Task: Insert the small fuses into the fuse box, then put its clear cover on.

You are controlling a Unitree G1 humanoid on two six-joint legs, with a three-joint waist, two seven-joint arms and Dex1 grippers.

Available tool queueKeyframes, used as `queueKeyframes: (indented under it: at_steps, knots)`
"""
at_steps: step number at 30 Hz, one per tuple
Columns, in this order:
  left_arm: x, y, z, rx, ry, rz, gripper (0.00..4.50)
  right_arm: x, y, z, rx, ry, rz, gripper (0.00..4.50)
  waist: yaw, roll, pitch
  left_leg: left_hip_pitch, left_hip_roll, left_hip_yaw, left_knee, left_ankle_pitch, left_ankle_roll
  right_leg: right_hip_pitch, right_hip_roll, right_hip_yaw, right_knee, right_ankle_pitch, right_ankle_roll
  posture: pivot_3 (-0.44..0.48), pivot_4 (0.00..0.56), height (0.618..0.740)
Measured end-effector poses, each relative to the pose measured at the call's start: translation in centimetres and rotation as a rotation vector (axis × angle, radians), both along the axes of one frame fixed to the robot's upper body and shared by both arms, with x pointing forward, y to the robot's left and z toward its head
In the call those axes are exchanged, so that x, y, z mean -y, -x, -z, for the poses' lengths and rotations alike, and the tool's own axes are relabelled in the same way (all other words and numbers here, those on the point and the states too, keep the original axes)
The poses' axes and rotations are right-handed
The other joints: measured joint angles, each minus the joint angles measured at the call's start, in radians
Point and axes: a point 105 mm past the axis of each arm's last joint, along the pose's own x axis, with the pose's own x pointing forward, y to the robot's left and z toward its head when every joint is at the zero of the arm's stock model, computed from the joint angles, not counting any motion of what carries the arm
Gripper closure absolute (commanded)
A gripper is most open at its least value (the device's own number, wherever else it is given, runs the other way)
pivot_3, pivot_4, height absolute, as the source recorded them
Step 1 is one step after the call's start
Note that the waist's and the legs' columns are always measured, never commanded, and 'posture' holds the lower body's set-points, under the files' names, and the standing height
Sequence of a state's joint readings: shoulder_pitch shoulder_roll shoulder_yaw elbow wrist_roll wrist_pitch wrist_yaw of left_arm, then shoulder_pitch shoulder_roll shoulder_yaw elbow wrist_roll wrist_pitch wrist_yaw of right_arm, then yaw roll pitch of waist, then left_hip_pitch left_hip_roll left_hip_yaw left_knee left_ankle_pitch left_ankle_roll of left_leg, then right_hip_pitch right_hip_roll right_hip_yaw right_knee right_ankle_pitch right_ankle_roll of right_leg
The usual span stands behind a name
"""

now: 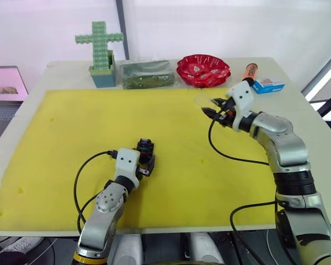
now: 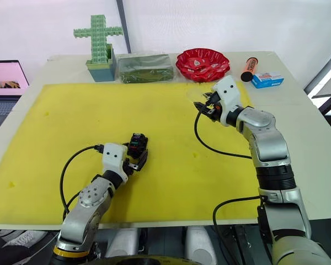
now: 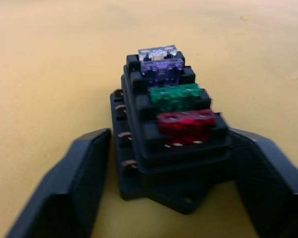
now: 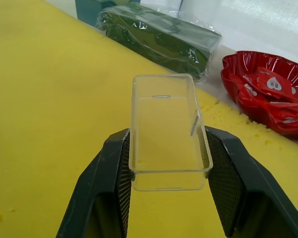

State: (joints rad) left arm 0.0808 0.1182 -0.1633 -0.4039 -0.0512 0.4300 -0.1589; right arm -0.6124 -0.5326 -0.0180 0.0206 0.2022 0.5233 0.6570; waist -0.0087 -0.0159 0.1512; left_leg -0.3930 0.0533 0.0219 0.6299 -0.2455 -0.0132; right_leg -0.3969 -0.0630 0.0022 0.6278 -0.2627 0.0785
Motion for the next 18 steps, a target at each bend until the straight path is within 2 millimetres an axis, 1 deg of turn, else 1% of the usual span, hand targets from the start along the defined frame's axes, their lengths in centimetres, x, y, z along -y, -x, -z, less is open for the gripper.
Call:
queueKeyframes:
  at_steps: [1,10,12,15,18]
  knots:
    - [0.0,0.0,0.0,0.001,-0.001,-0.001,1.69,0.0,0.0,0.0,0.001,0.0,0.0,2.71,0.0,0.0,0.0,0.0,0.0,0.0,0.0,0.0,0.0,0.0,0.0,0.0,0.0,0.0,0.0,0.0,0.15,0.74]
    - [-0.2,-0.1,0.0,0.008,-0.017,-0.015,1.69,0.0,0.0,-0.1,0.01,-0.001,0.001,2.71,-0.002,0.0,0.0,0.001,0.0,0.0,0.0,0.0,0.0,0.0,0.0,0.0,0.0,0.0,0.0,0.0,0.15,0.74]
    - [-0.3,-0.4,0.0,0.023,-0.014,0.014,1.69,0.0,0.0,-0.1,0.01,-0.003,0.003,2.71,-0.001,0.0,0.0,0.001,0.0,0.0,0.0,0.0,0.0,0.0,0.0,0.0,0.0,0.0,0.0,0.0,0.15,0.74]
    - [-0.8,-1.0,-0.3,0.052,-0.06,0.11,1.69,-0.1,-0.1,-0.1,0.014,-0.003,0.005,2.71,-0.002,0.0,0.0,0.001,0.0,0.0,-0.001,0.0,0.0,-0.001,0.0,0.0,0.0,0.0,-0.001,0.0,0.15,0.74]
    - [-1.8,-1.8,-0.7,0.054,-0.113,0.336,1.69,-0.1,0.0,-0.2,0.019,-0.004,0.003,2.71,-0.003,0.0,0.0,0.001,0.0,0.0,-0.001,0.0,0.0,-0.001,0.001,0.0,0.001,0.0,-0.001,0.0,0.15,0.74]
